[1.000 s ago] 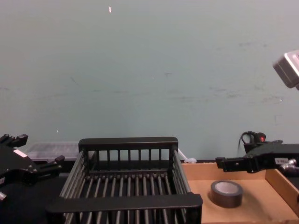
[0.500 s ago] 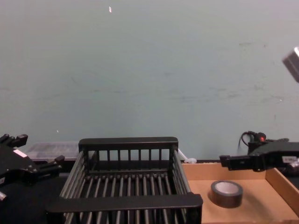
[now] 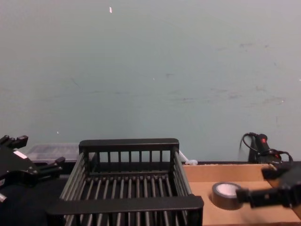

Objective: Pick up the white tape and place it into the black box , Pick up the silver tape and place it into the brown box.

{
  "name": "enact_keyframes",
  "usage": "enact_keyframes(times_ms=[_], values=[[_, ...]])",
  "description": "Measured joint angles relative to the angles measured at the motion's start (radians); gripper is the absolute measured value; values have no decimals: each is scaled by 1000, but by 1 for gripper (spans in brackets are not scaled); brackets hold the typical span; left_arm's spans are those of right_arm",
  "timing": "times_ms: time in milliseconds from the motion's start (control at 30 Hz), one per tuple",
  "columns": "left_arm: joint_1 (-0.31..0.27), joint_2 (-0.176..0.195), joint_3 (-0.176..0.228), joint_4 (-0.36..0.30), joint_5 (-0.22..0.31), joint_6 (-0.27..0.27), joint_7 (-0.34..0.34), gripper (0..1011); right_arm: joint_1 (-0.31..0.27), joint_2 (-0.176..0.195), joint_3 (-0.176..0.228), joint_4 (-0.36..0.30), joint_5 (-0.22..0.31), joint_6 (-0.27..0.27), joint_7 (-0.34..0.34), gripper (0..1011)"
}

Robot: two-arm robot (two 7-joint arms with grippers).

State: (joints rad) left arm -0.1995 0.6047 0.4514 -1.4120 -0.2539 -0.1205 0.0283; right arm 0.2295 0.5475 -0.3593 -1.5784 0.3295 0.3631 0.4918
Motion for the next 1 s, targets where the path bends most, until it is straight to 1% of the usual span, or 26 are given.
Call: enact_keyframes(times_ms=[33, 67, 133, 233, 333, 400, 567, 900, 1000], values=[[0, 0, 0, 0, 0, 0, 0, 1001, -17, 16, -6, -23, 7, 2, 13, 1002], [0, 0, 0, 0, 0, 0, 0, 1001, -17, 16, -6, -23, 7, 2, 13, 1002], [0, 0, 0, 0, 0, 0, 0, 1001, -43, 43, -22, -62, 16, 2, 35, 1002], [0, 0, 0, 0, 0, 0, 0, 1001, -60, 63, -39, -90, 23, 2, 53, 1002], [0, 0, 0, 0, 0, 0, 0, 1001, -68, 76, -54, -108, 28, 0, 65, 1002], [0, 0, 0, 0, 0, 0, 0, 1001, -73, 87, -74, -123, 30, -2, 76, 1003], [0, 0, 0, 0, 0, 0, 0, 1001, -70, 95, -101, -129, 29, -3, 83, 1002], [0, 0, 0, 0, 0, 0, 0, 1002, -49, 108, -172, -122, 16, -6, 92, 1002], [0, 0, 0, 0, 0, 0, 0, 1001, -44, 108, -183, -115, 13, -6, 92, 1002]])
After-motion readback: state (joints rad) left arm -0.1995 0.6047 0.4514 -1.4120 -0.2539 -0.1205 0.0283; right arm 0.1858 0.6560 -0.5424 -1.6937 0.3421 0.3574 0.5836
